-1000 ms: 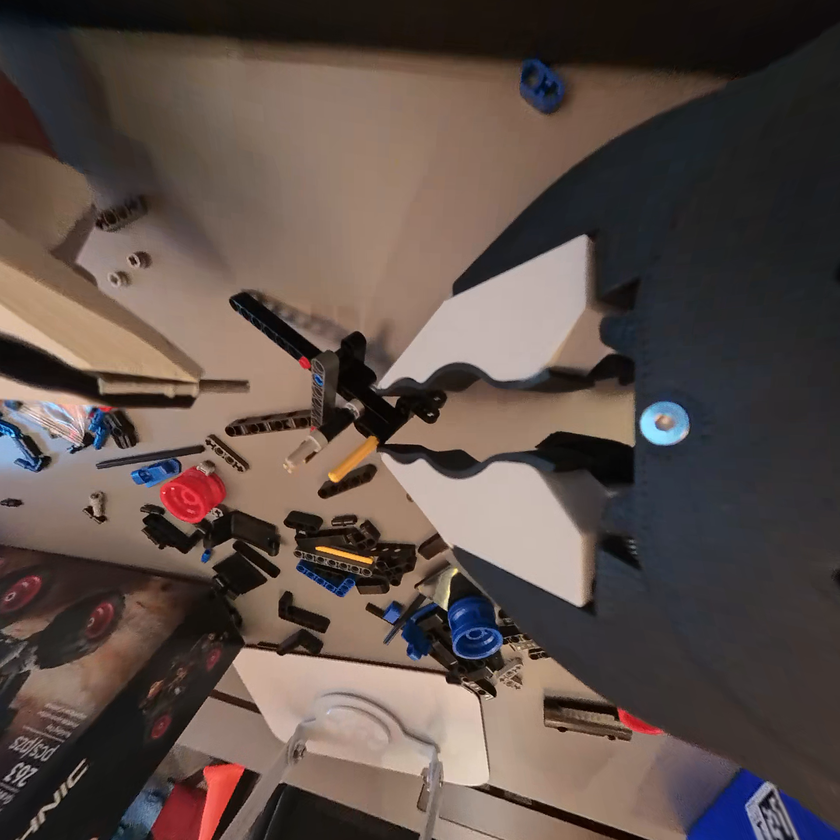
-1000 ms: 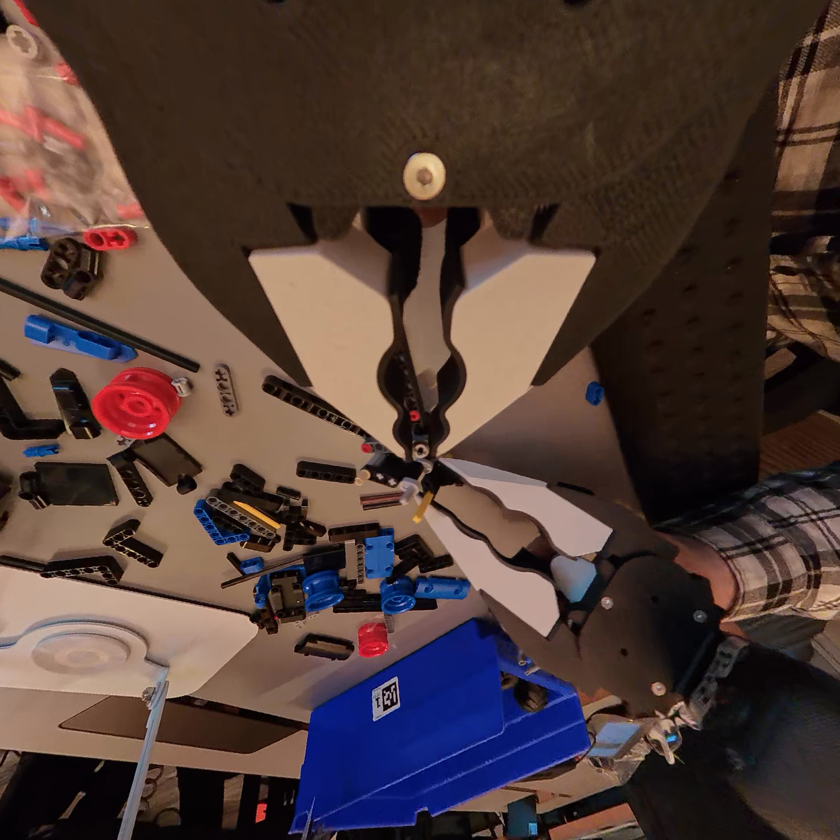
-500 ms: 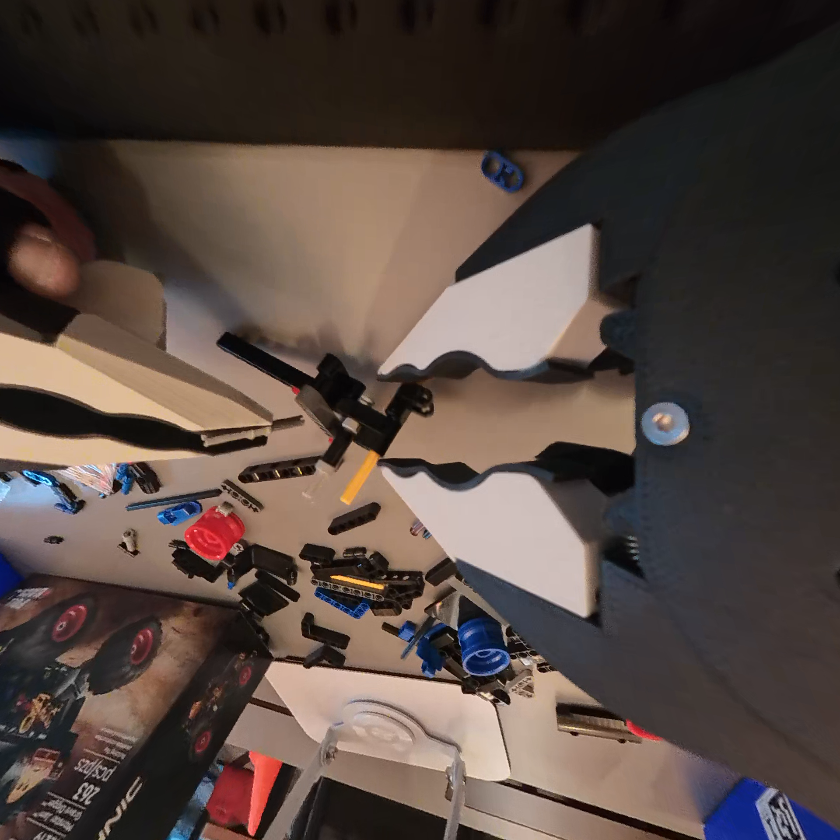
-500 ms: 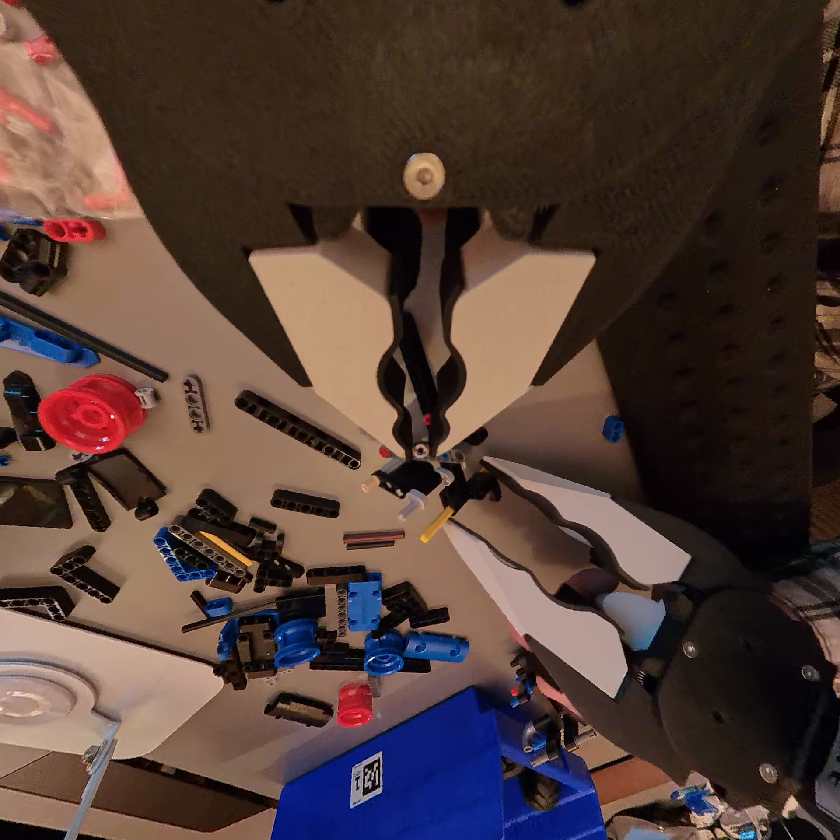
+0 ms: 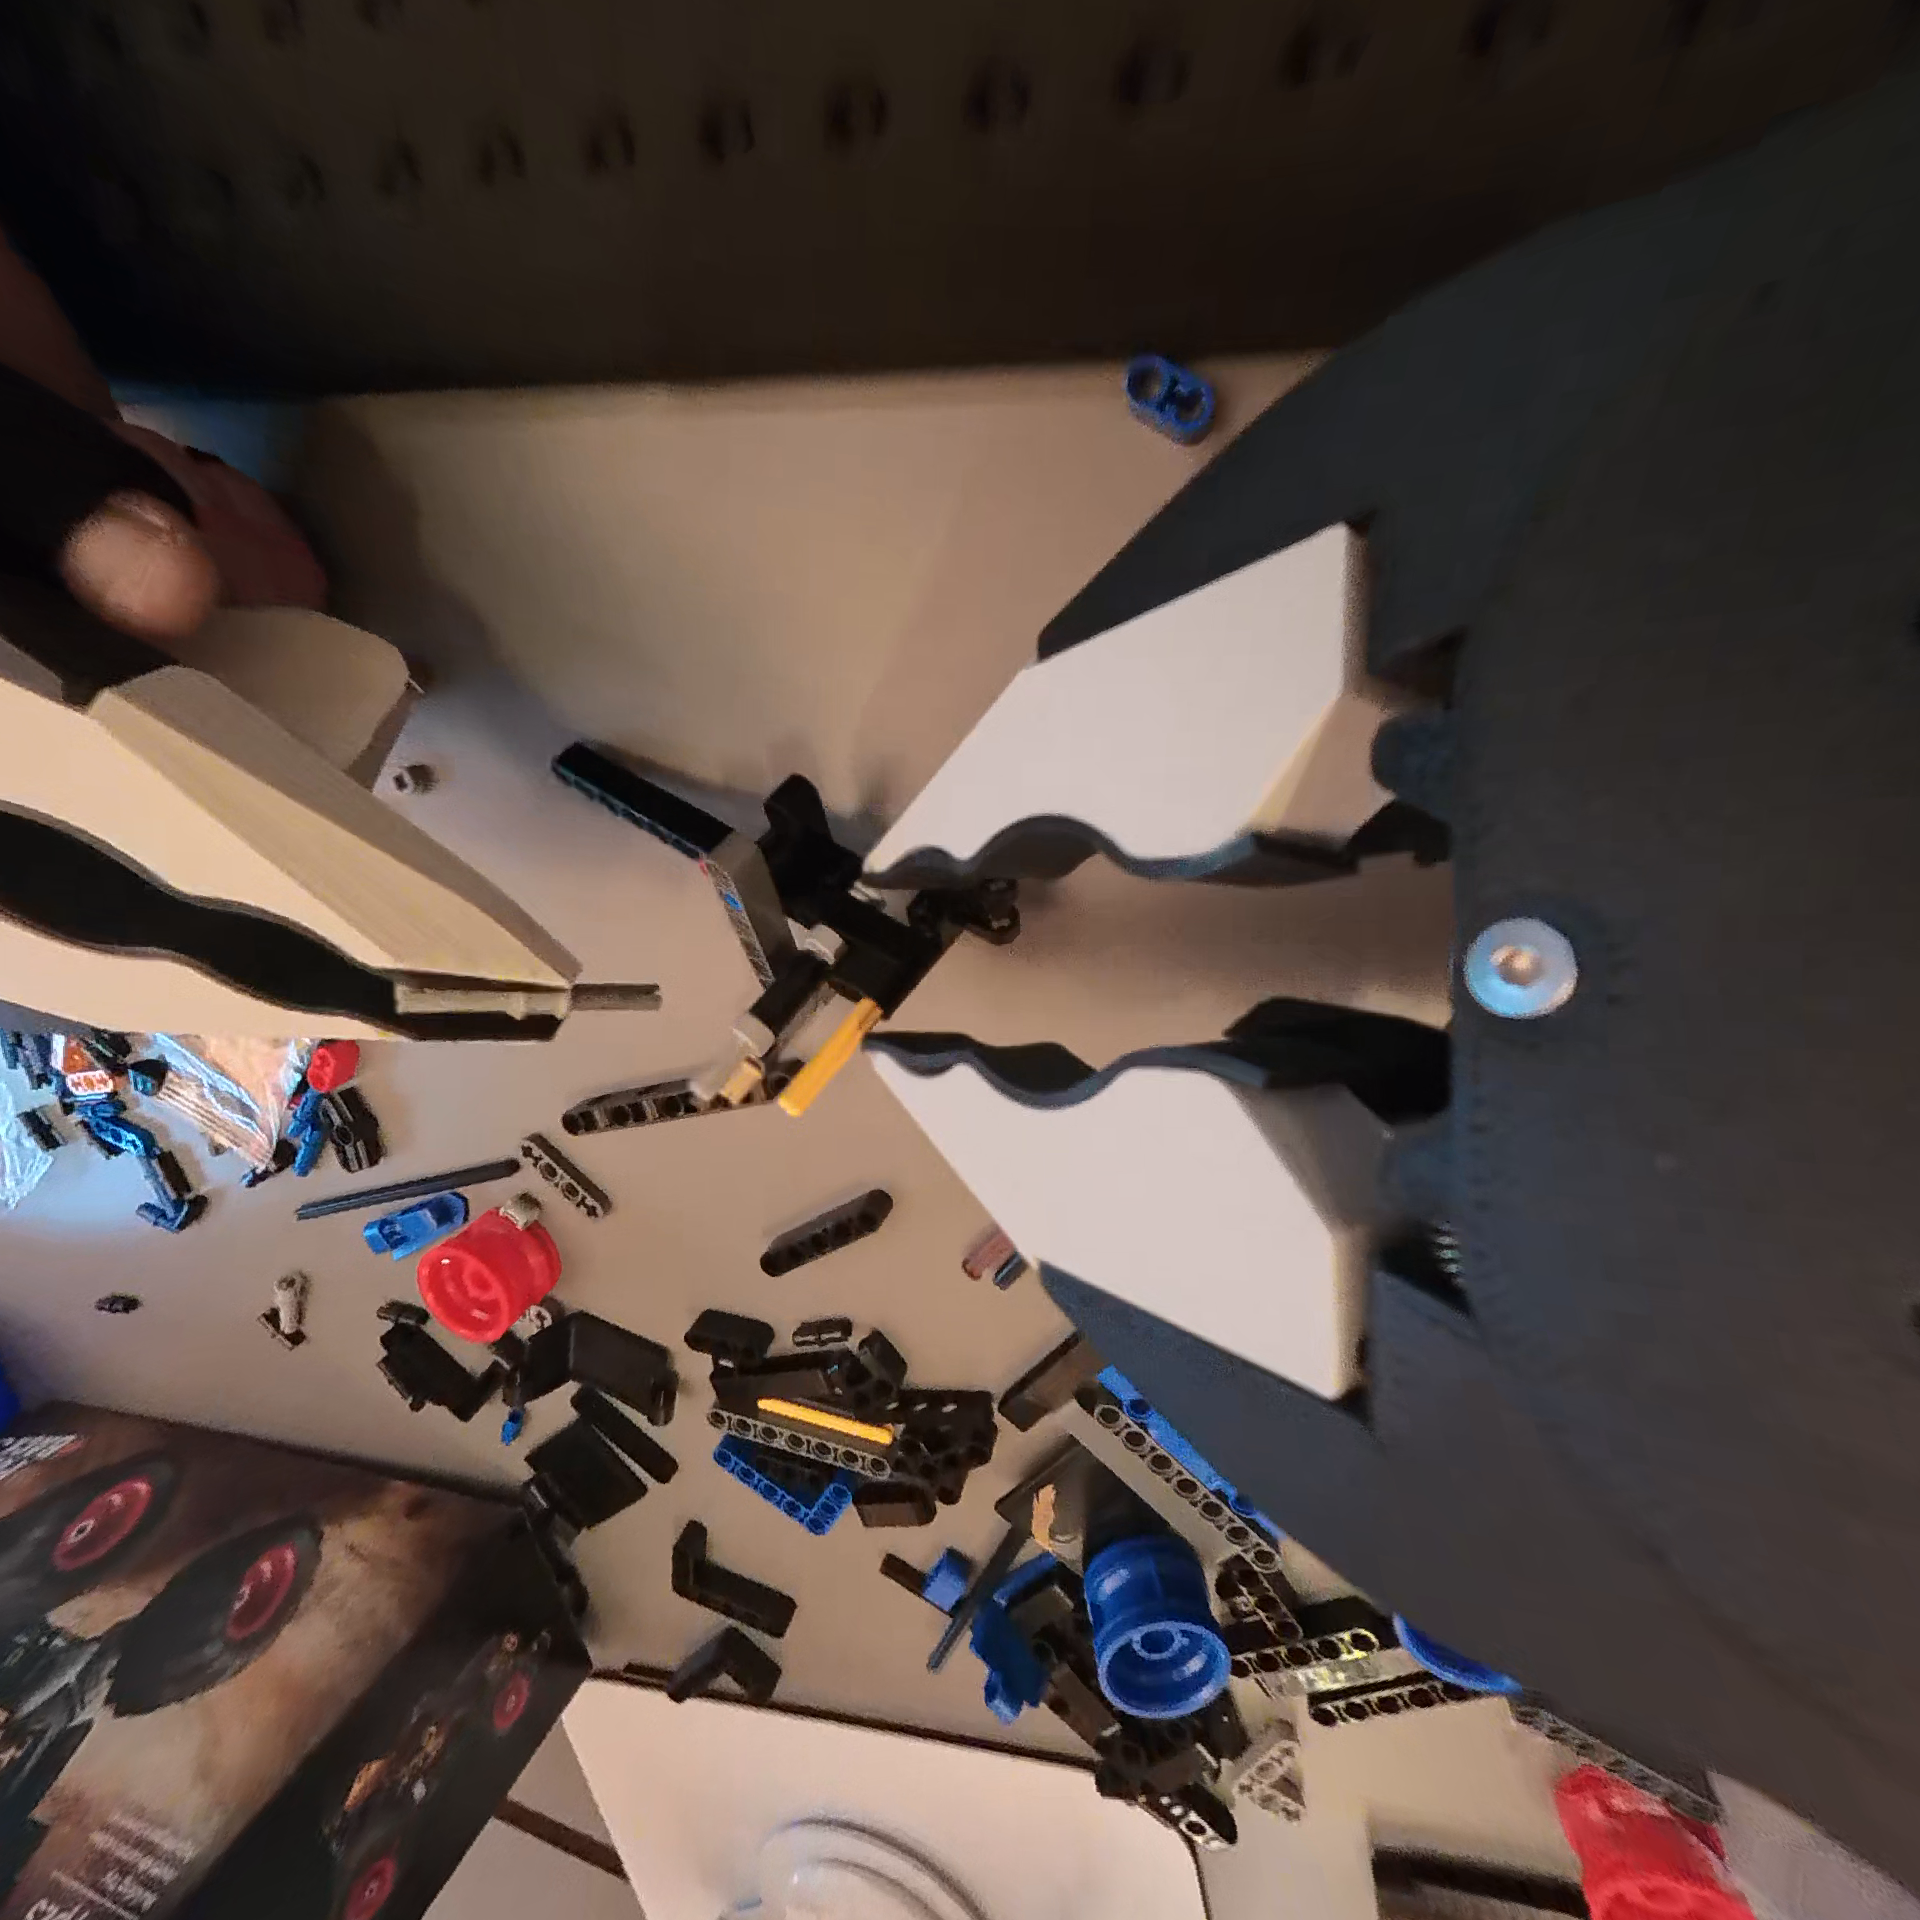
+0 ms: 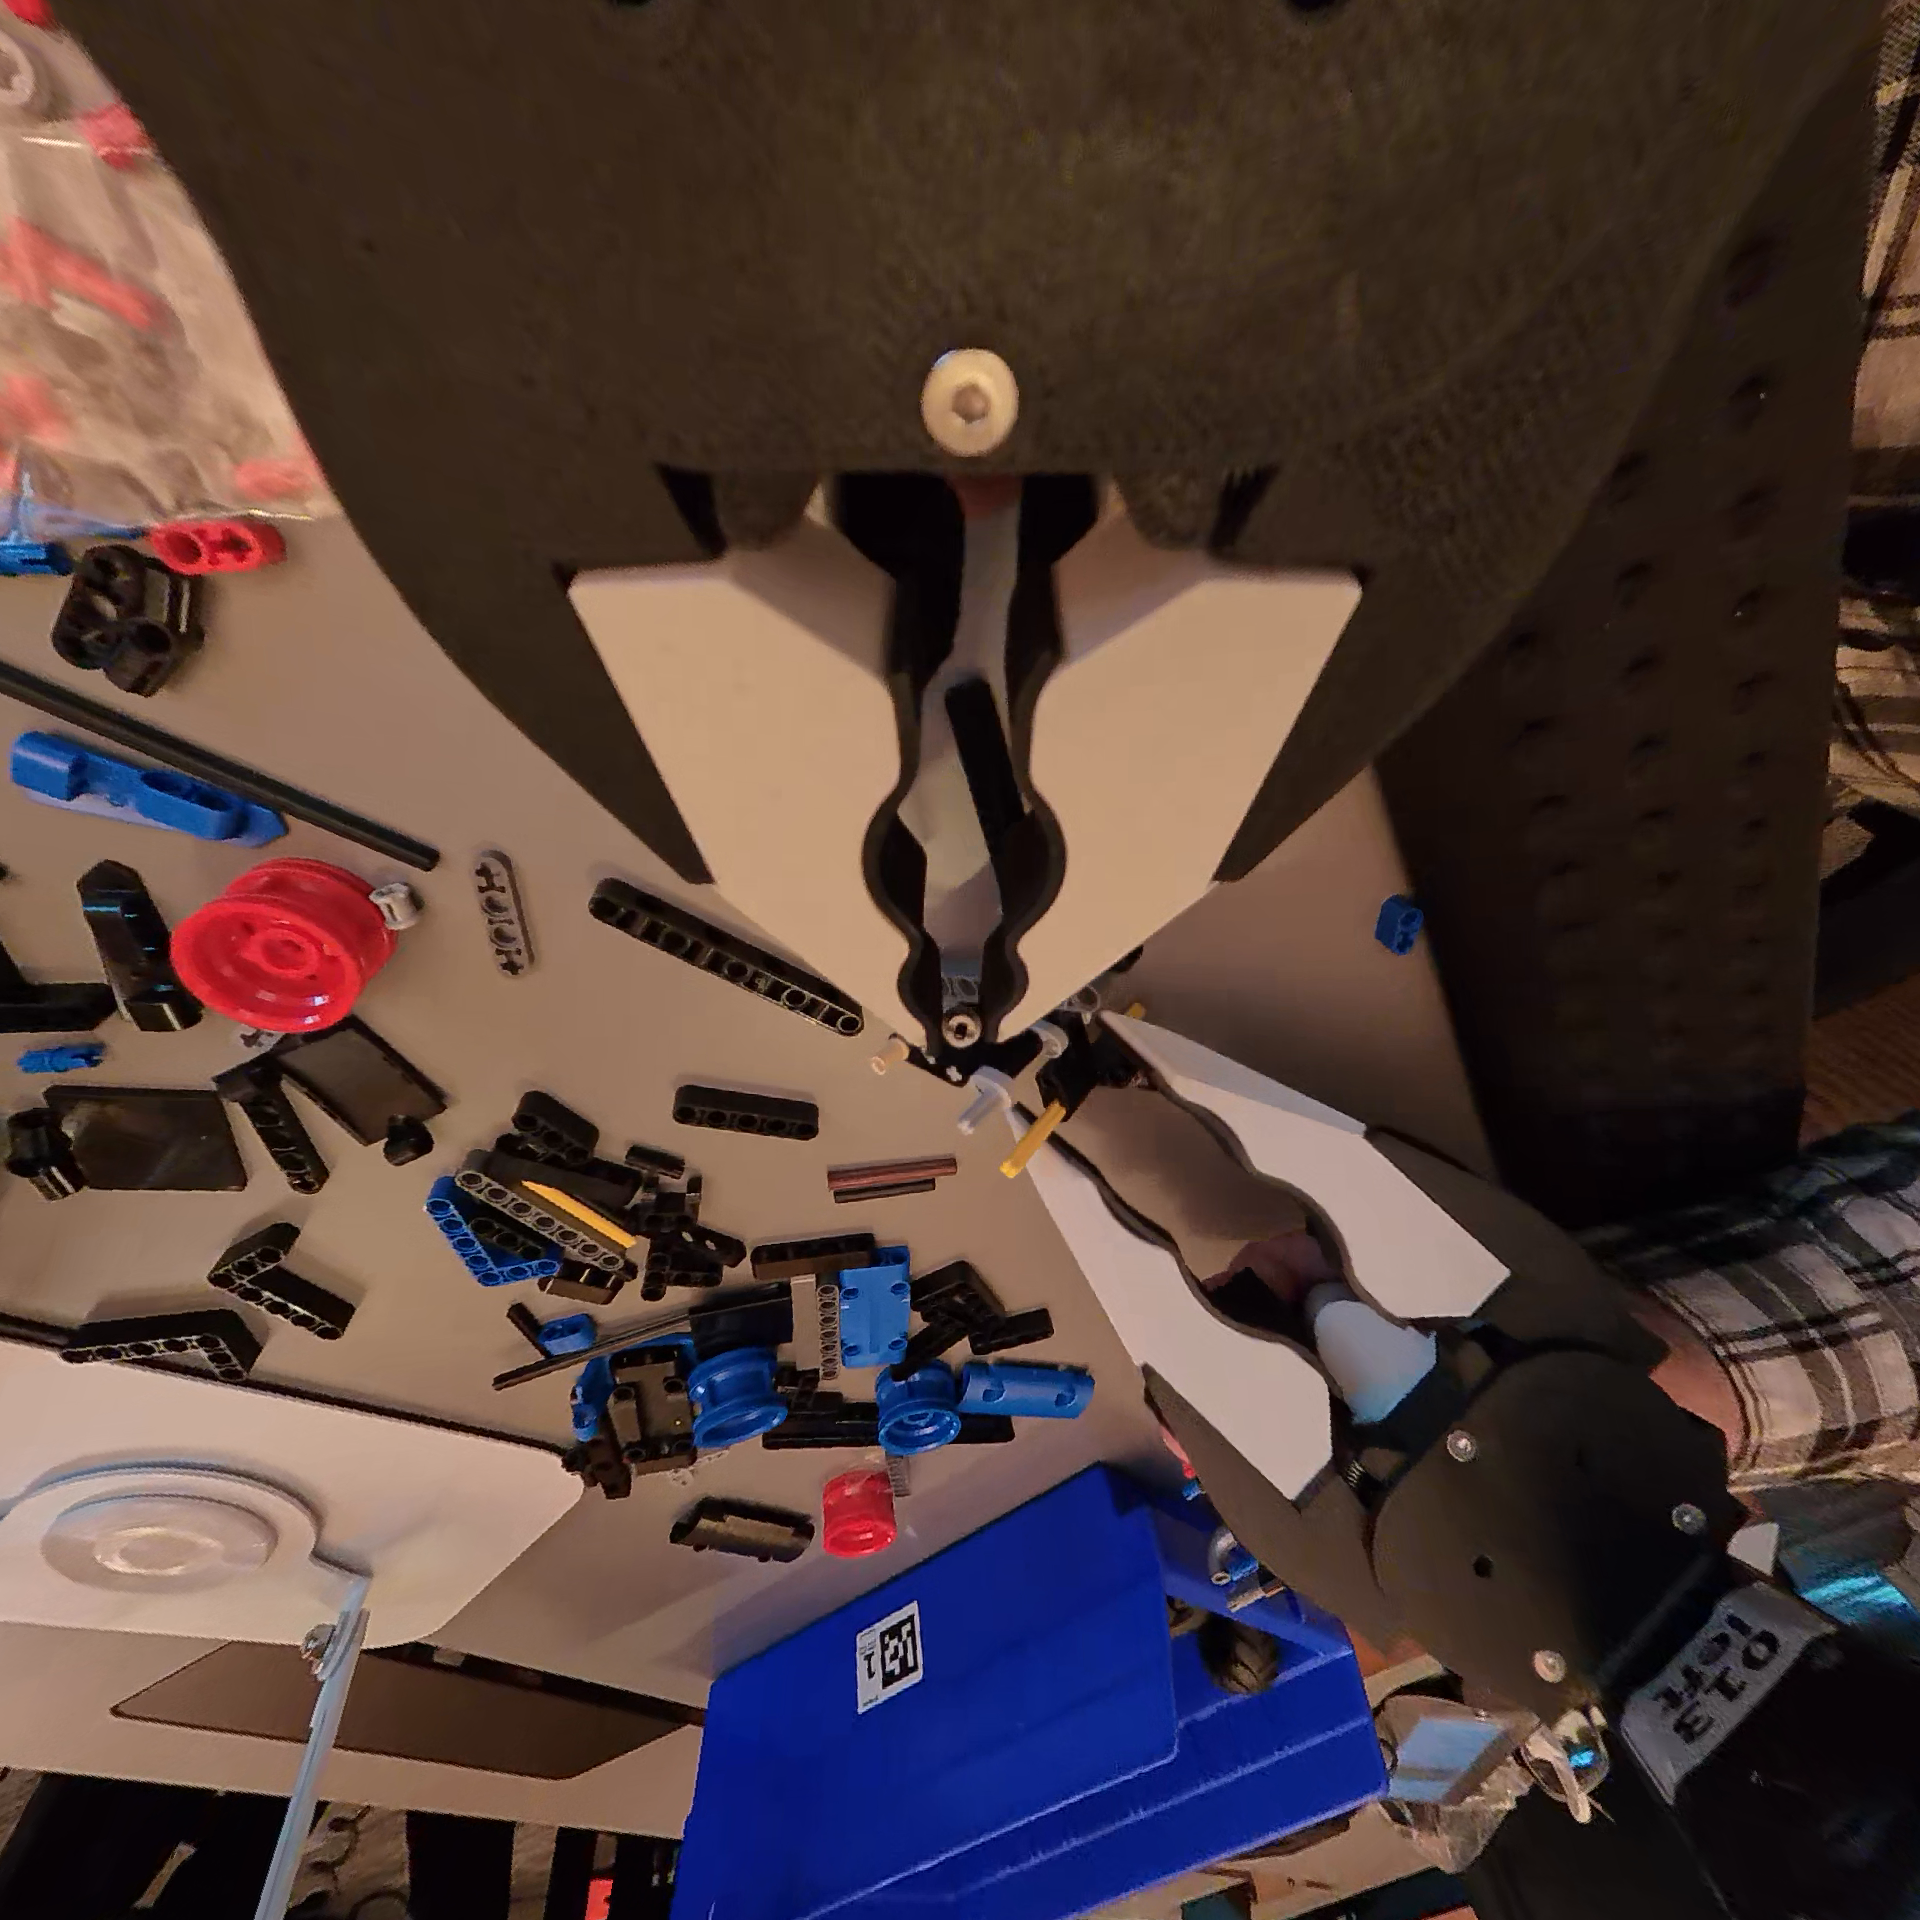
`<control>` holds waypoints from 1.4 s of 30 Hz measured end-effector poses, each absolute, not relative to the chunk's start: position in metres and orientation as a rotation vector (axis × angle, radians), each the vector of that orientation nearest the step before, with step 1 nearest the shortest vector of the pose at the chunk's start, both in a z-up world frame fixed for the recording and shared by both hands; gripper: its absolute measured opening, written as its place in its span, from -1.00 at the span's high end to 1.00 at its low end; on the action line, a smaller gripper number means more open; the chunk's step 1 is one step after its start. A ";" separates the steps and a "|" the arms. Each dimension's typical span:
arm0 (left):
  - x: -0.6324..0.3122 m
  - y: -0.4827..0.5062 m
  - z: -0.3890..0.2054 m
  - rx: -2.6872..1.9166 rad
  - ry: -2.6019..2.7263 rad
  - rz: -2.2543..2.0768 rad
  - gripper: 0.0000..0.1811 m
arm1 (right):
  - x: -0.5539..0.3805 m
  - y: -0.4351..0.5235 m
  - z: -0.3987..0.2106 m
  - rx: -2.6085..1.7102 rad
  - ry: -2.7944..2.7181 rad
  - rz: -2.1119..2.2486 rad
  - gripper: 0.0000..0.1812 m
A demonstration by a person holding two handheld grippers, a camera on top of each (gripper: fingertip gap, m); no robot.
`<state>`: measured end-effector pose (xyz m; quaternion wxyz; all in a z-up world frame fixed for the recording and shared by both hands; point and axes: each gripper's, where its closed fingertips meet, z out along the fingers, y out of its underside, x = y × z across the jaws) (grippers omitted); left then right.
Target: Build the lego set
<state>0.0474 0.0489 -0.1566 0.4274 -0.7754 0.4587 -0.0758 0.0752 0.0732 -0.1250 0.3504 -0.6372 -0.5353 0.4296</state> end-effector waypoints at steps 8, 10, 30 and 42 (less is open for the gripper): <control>0.045 0.049 -0.156 -1.930 1.106 -0.134 0.77 | 0.077 0.077 -0.121 -1.638 -1.362 1.124 0.93; 0.044 0.049 -0.156 -1.936 1.094 -0.120 0.77 | 0.077 0.078 -0.121 -1.636 -1.360 1.118 0.93; 0.050 0.040 -0.157 -1.938 1.100 -0.250 0.72 | 0.080 0.081 -0.121 -1.626 -1.361 1.112 0.93; 0.052 0.036 -0.153 -1.823 1.187 -0.099 0.77 | 0.083 0.060 -0.123 -1.577 -1.488 1.135 0.94</control>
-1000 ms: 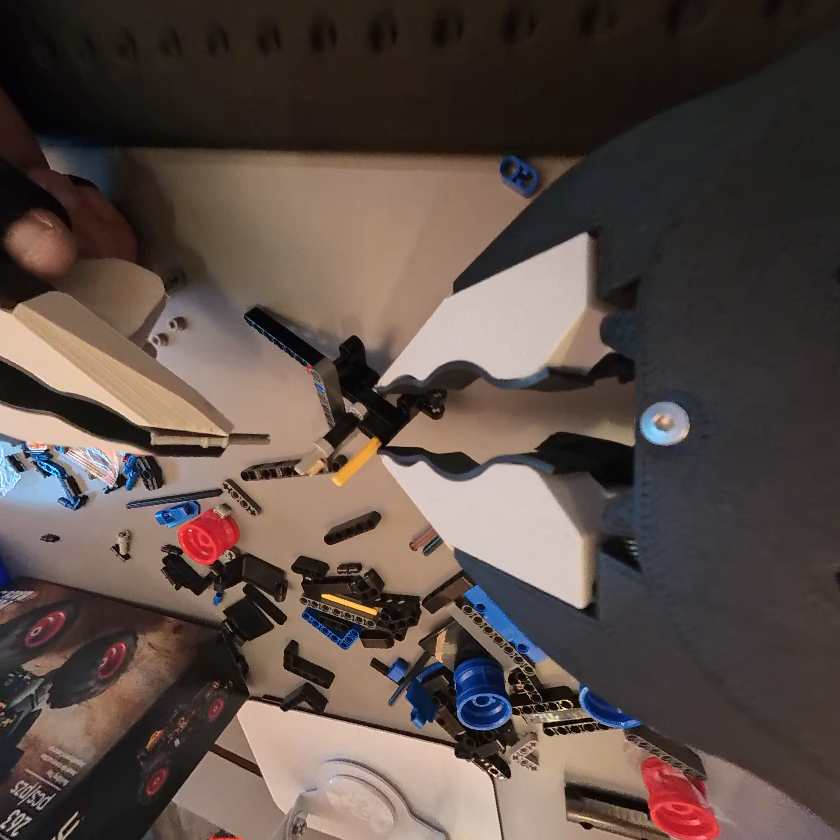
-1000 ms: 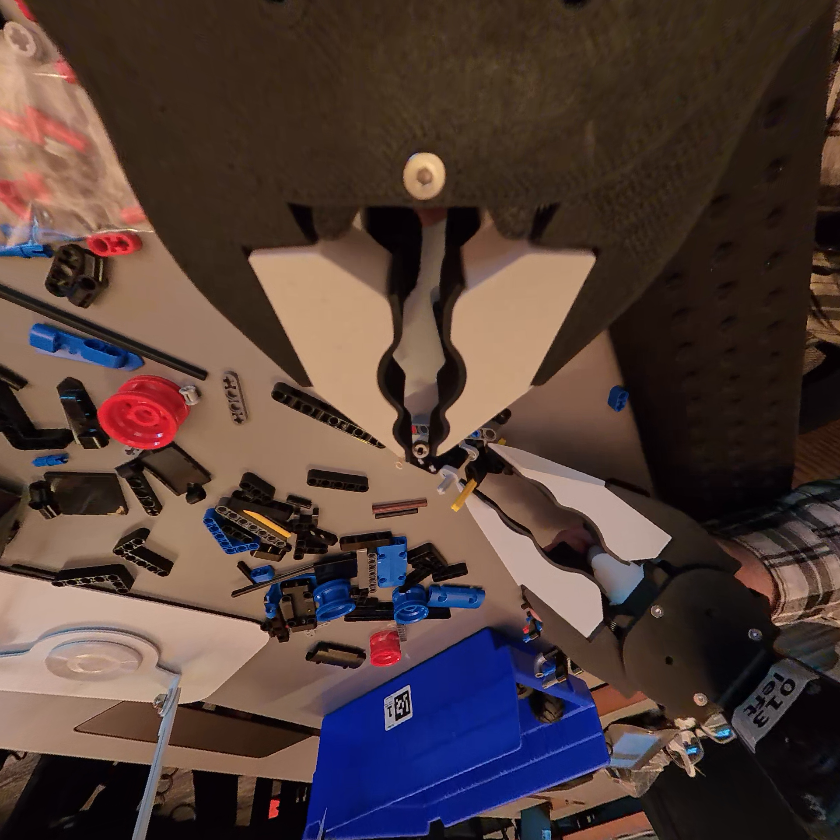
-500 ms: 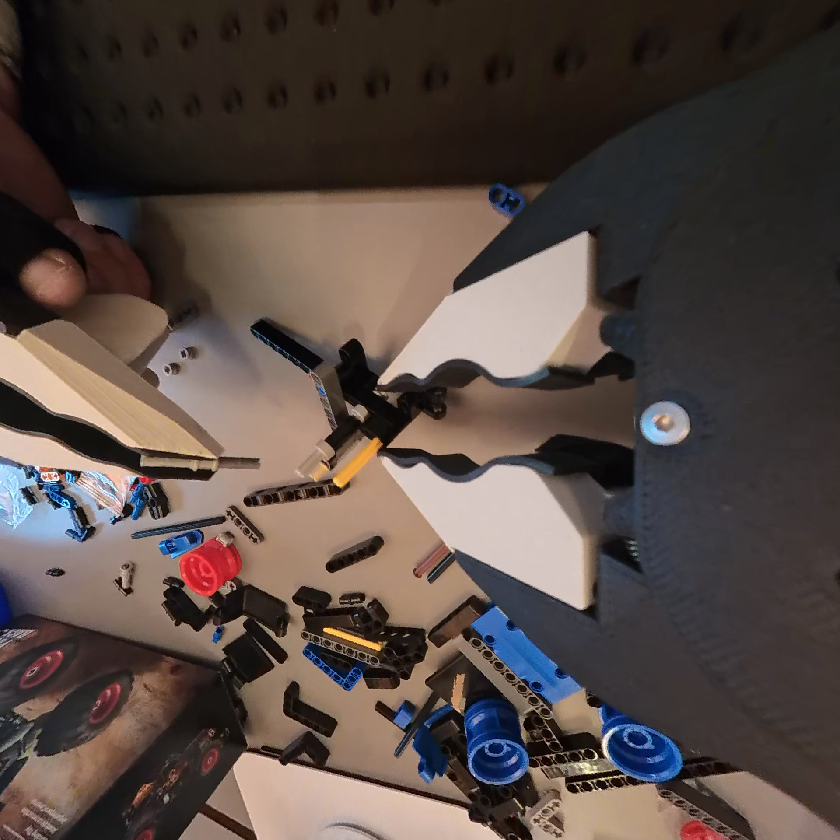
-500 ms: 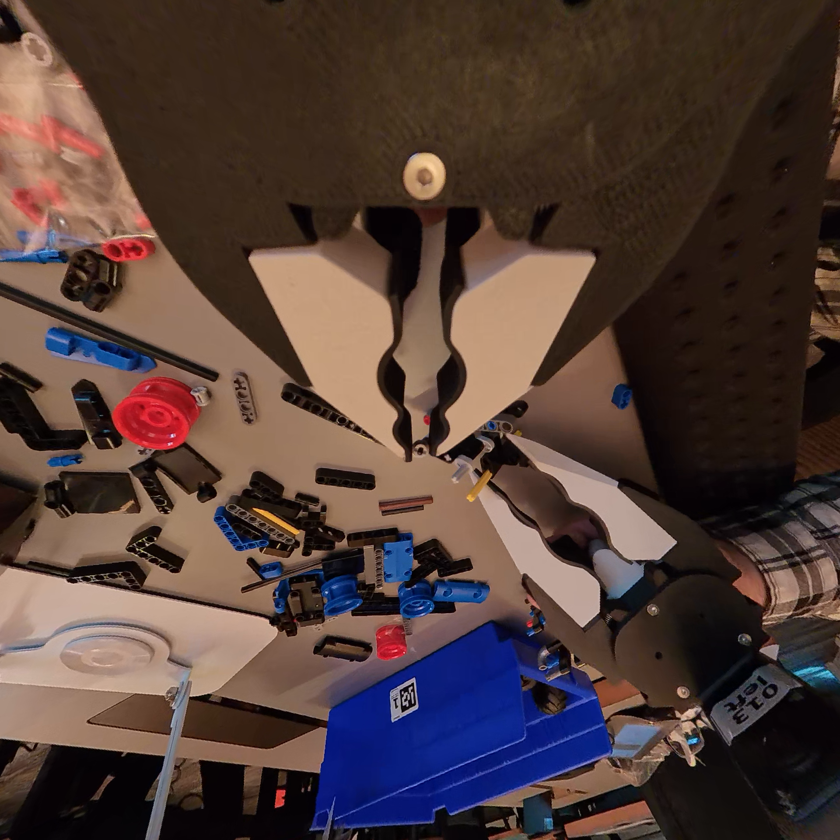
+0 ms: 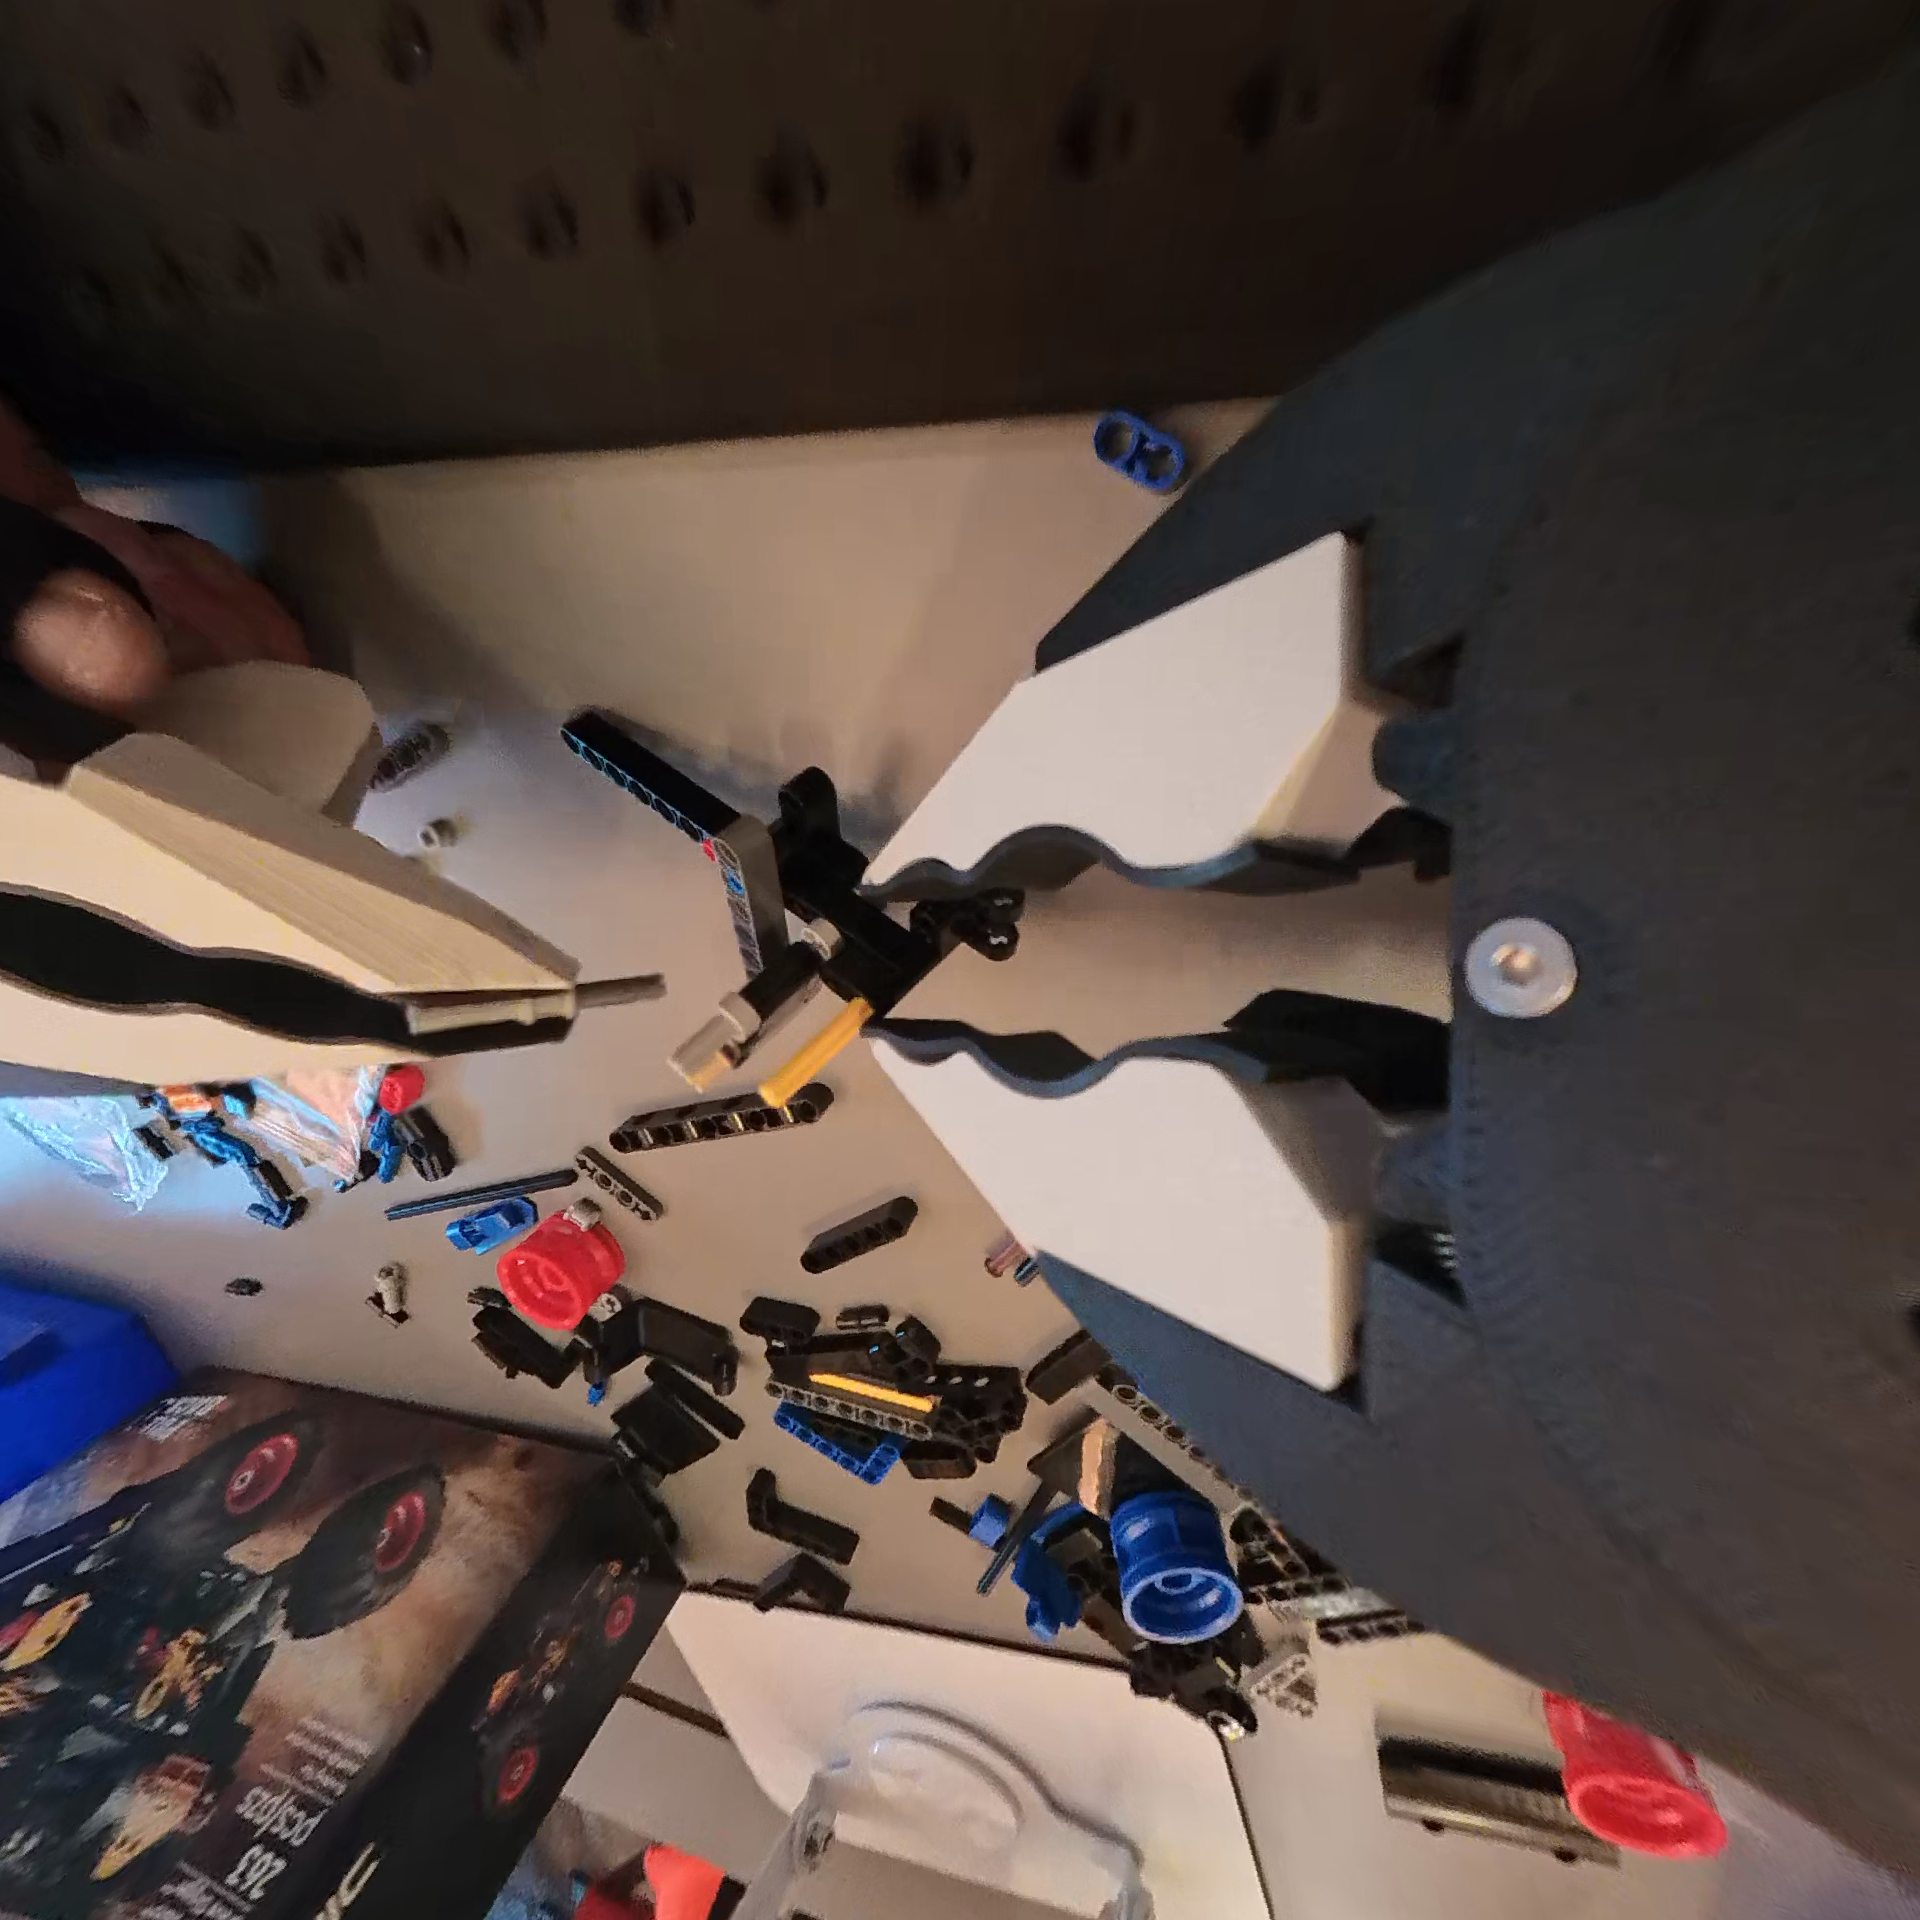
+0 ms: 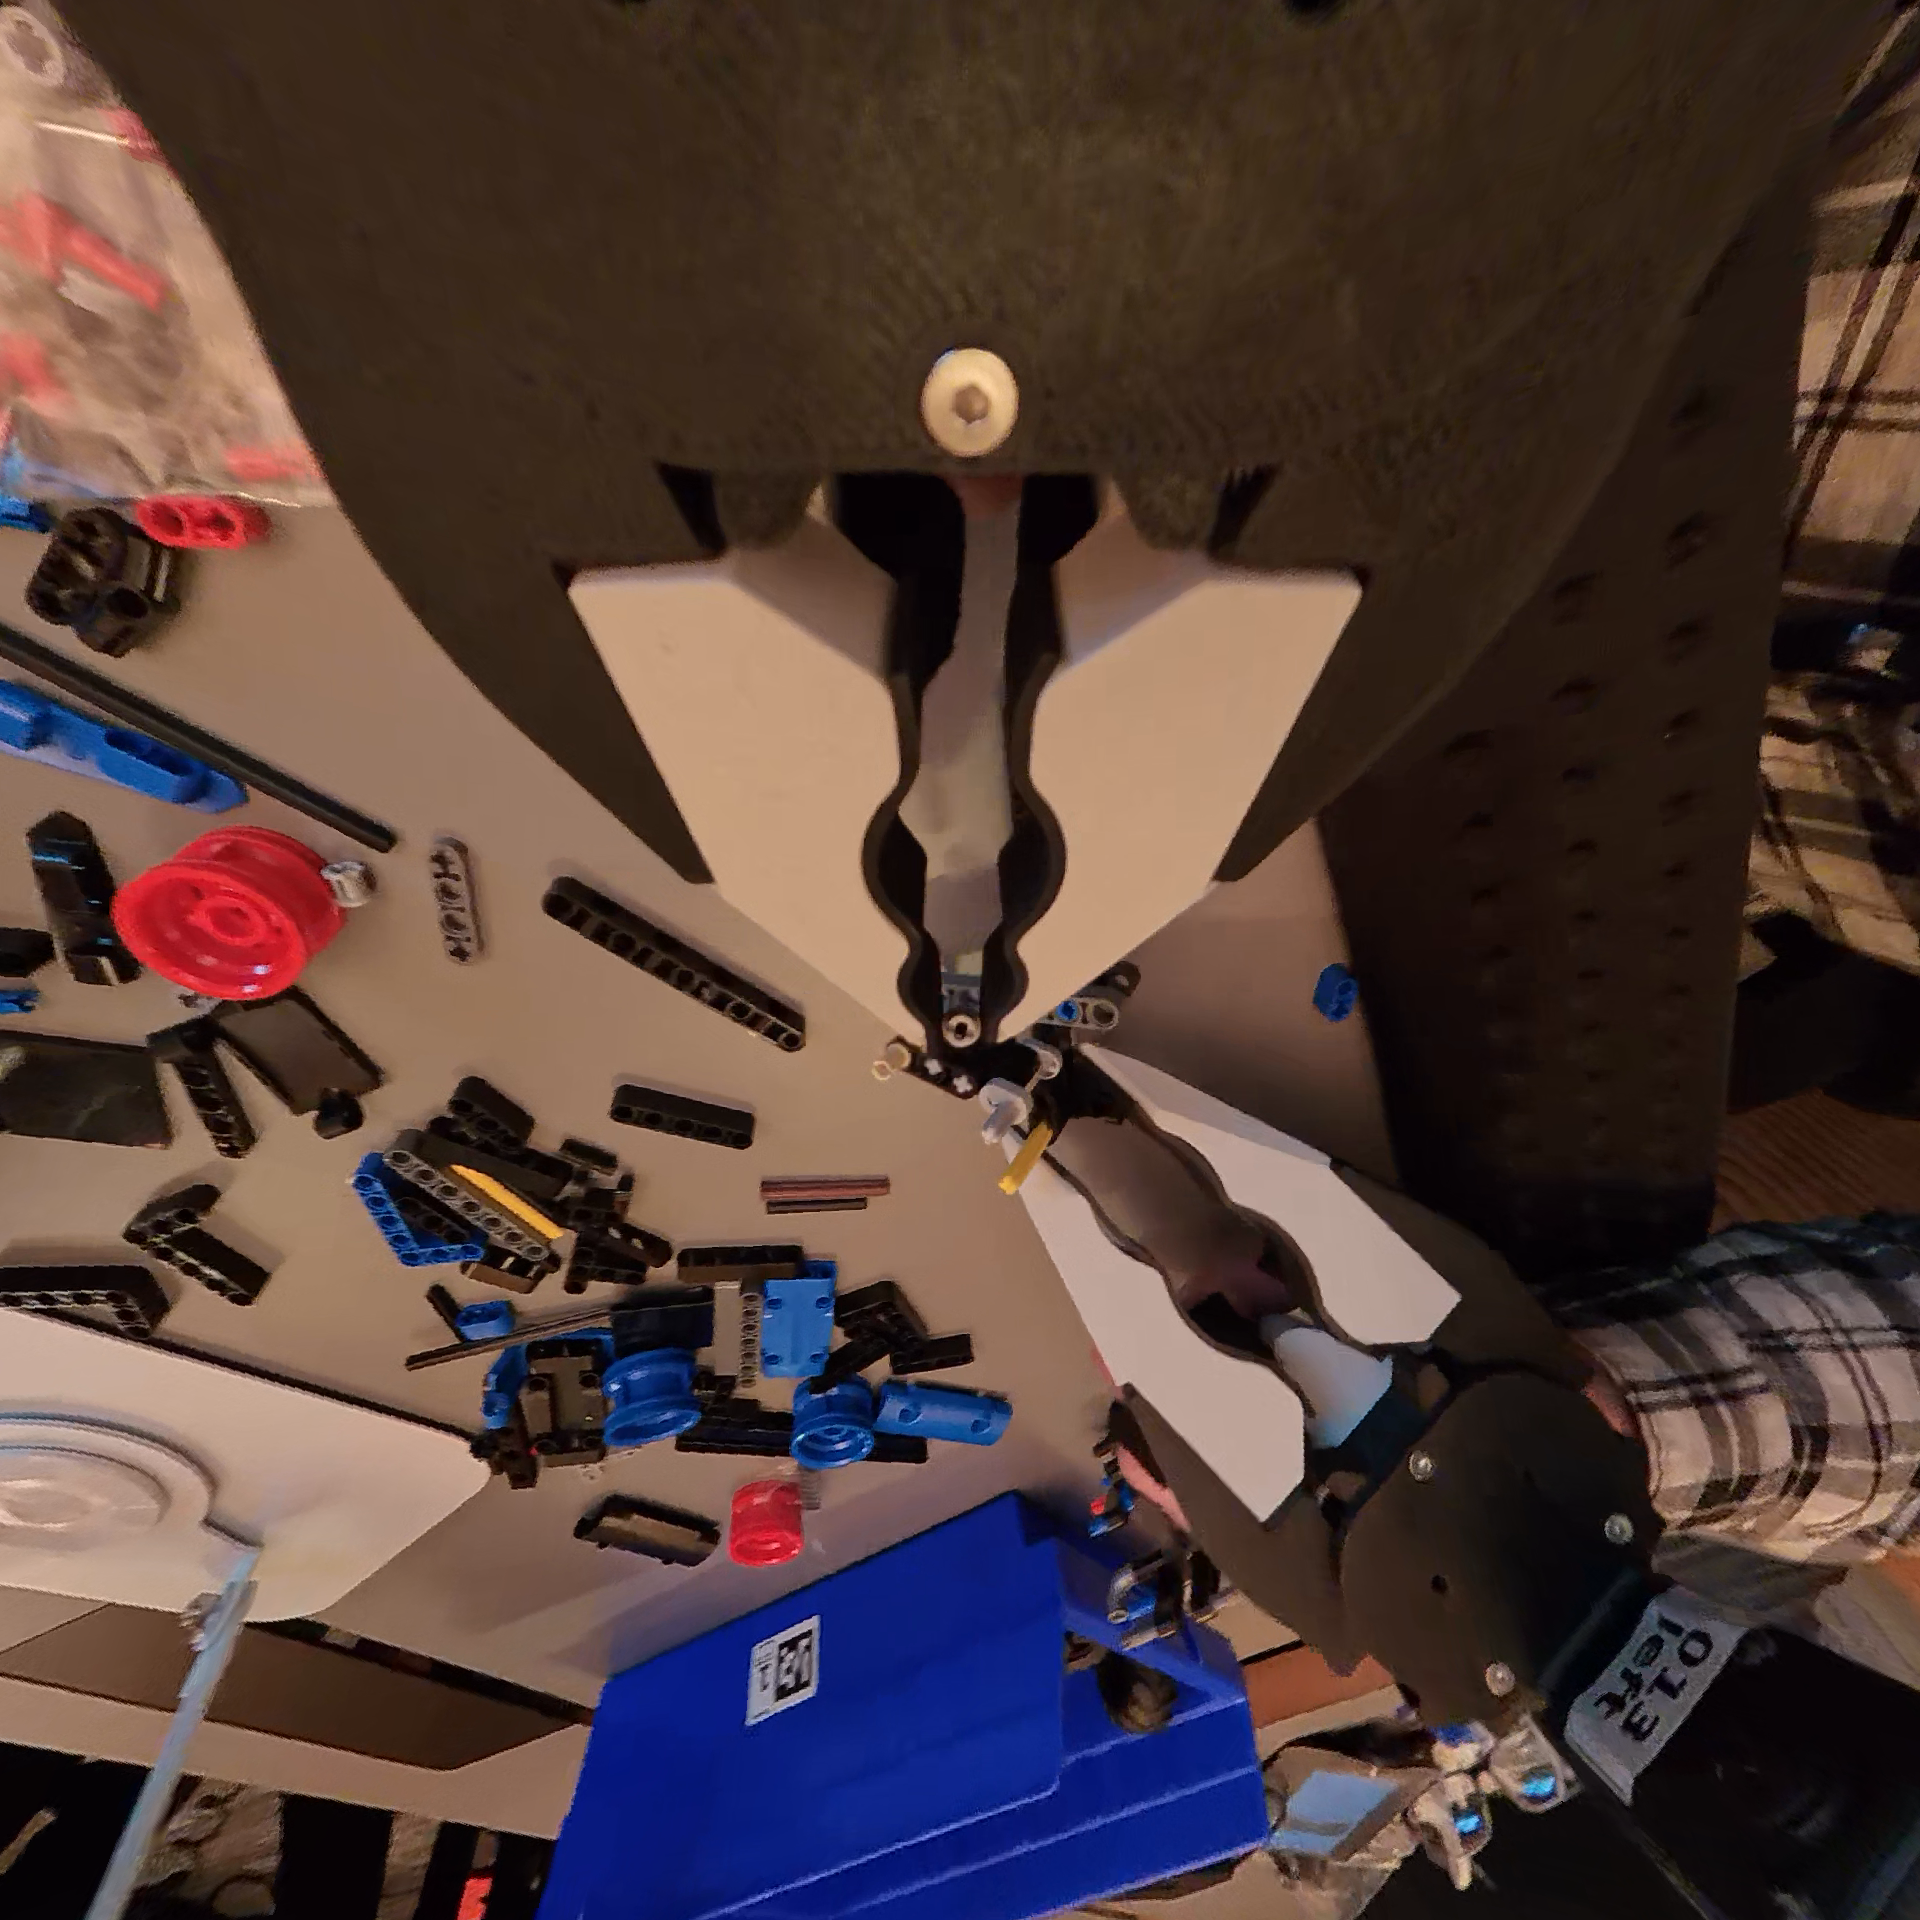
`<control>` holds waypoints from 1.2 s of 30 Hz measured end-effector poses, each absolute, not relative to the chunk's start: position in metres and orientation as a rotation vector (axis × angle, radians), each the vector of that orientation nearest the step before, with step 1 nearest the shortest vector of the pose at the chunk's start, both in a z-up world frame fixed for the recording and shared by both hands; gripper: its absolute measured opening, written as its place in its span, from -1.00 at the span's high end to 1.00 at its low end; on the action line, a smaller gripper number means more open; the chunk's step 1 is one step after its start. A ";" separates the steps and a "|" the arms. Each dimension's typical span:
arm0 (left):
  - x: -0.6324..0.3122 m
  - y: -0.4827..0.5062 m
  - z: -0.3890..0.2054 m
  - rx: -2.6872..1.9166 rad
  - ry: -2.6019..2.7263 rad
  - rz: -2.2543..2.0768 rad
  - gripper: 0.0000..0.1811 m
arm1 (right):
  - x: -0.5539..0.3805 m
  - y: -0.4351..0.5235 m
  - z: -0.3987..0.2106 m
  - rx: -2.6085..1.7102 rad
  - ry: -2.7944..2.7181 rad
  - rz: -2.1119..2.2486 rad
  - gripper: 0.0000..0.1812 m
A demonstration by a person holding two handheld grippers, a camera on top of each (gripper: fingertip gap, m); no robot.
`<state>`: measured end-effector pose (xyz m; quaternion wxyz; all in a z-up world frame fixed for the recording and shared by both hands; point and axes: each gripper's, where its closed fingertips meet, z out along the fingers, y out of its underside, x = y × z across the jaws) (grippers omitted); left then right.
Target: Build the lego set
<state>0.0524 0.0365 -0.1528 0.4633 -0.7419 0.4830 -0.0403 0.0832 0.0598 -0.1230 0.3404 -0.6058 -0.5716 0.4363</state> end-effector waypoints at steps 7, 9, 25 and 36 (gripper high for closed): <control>0.054 0.029 -0.152 -1.750 1.242 0.020 0.75 | 0.083 0.033 -0.132 -1.506 -1.663 1.083 0.94; 0.055 0.023 -0.157 -1.761 1.270 0.007 0.65 | 0.084 0.030 -0.133 -1.482 -1.686 1.055 0.94; 0.064 0.015 -0.152 -2.071 1.016 -0.744 0.64 | 0.086 0.013 -0.142 -1.384 -1.796 0.971 0.94; 0.058 0.024 -0.156 -1.950 1.127 -0.330 0.94 | 0.086 0.020 -0.135 -1.373 -1.751 0.971 0.93</control>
